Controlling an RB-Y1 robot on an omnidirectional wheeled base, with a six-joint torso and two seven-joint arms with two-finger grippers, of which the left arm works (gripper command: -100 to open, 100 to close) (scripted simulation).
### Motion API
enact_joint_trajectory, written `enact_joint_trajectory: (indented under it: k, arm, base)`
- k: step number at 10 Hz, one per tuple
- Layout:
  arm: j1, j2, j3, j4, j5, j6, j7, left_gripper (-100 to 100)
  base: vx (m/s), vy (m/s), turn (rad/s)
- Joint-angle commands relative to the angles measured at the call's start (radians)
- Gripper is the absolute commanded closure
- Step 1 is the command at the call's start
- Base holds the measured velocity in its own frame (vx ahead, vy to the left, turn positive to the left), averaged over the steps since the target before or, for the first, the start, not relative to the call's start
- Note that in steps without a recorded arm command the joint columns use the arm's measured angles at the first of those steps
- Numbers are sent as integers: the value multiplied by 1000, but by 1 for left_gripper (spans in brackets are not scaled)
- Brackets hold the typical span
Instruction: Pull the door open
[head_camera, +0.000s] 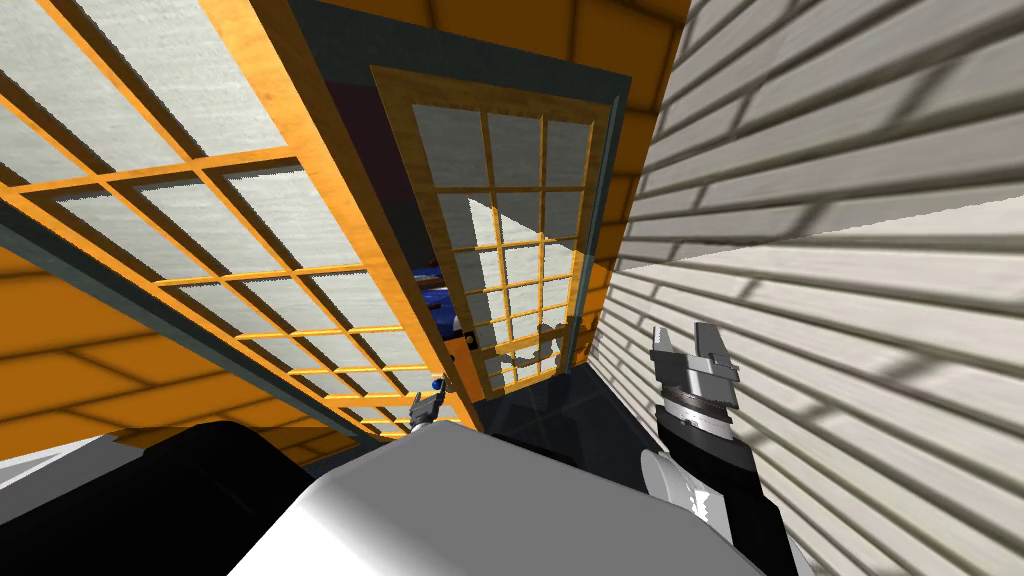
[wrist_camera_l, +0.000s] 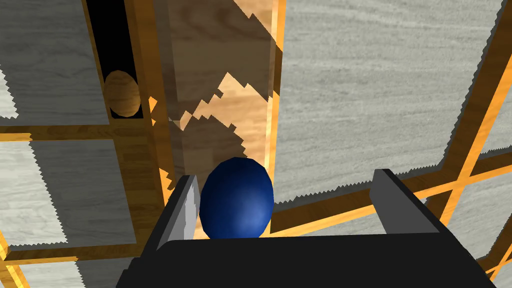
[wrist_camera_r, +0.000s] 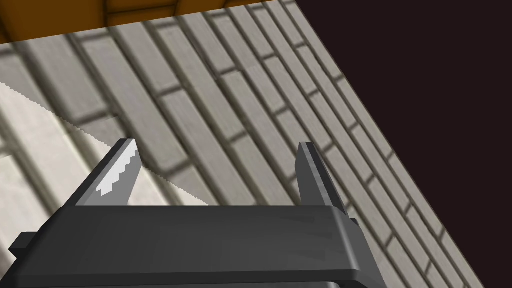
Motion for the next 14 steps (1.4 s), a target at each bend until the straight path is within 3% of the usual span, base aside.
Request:
enact_joint_trajectory:
  k: [1, 4, 6, 14]
  arm:
    - [29, 8, 20, 5, 12, 26, 14, 100]
    - [29, 8, 20, 5, 12, 26, 14, 100]
    - [38, 15, 20, 15, 20, 26, 60, 100]
    - [45, 19, 19, 22, 25, 26, 91, 100]
  base:
    - [-74, -20, 8]
    - [-38, -12, 23]
    - [-58, -15, 6]
    - [-29, -9, 11]
